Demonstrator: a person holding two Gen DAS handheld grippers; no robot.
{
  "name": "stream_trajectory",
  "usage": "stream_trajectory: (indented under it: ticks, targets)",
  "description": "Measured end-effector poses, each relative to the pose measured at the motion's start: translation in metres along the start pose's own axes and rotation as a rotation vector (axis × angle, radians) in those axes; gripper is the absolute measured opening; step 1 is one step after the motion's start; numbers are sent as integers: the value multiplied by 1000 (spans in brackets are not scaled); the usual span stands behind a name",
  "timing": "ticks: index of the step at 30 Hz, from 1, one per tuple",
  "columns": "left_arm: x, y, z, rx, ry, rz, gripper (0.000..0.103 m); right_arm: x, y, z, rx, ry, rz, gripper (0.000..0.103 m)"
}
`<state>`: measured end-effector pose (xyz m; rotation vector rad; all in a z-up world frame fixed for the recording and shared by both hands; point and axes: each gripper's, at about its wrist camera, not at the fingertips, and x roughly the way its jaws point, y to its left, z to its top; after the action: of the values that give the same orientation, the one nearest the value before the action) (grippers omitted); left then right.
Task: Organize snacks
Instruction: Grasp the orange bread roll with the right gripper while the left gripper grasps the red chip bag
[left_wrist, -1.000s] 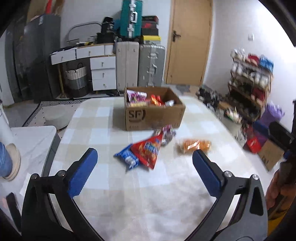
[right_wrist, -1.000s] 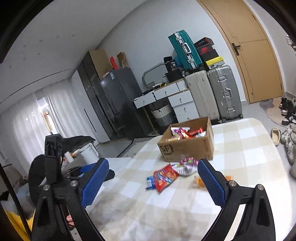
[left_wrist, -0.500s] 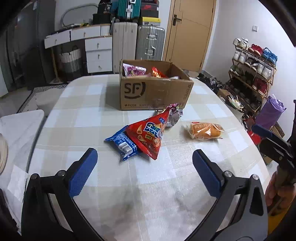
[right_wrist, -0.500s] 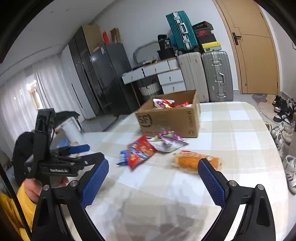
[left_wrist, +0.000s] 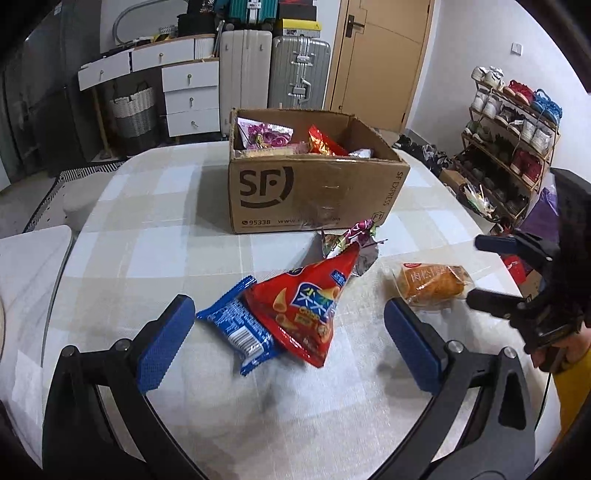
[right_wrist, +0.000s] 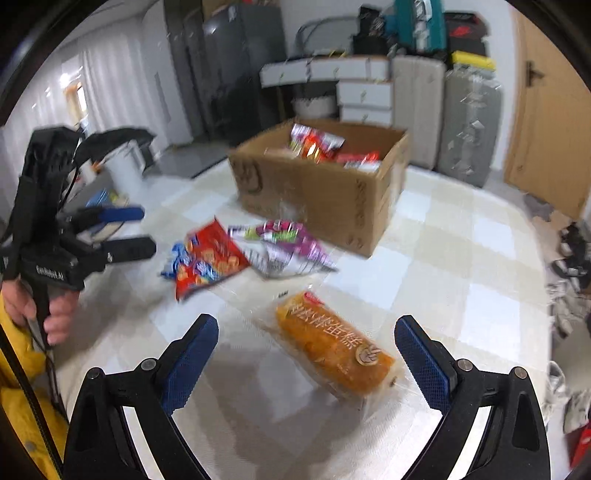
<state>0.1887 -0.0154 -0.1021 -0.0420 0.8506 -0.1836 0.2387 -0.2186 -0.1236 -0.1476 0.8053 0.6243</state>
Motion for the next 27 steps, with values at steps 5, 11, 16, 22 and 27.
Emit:
stream_trajectory:
  ticks: [5, 11, 16, 22, 27]
  targets:
    - [25, 1, 4, 6, 33, 3, 102, 33, -6, 0, -53, 89, -11, 98]
    - [44, 4, 2, 0, 63, 6, 102, 58, -12, -4, -66, 162, 1, 77]
    - [50, 10, 2, -9, 72, 17, 102, 68, -4, -7, -109, 194, -14, 53]
    - [47, 20, 0, -36, 69, 29, 102, 64, 4, -14, -86, 170, -10, 44]
    - [43, 26, -5, -48, 78, 35, 102, 46, -3, -16, 85, 84, 93, 39]
